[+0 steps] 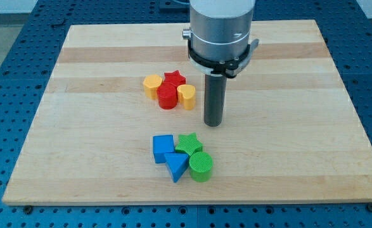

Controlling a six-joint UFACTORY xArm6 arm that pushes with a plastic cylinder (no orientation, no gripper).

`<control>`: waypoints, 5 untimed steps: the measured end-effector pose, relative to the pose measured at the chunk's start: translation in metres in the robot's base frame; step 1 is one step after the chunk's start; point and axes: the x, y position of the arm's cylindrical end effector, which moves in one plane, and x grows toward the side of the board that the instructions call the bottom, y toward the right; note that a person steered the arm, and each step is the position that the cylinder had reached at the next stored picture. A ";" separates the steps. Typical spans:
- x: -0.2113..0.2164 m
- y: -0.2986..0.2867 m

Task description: Push the group of blocks a bit left

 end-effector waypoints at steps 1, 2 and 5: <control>0.015 0.039; 0.051 0.050; 0.111 -0.051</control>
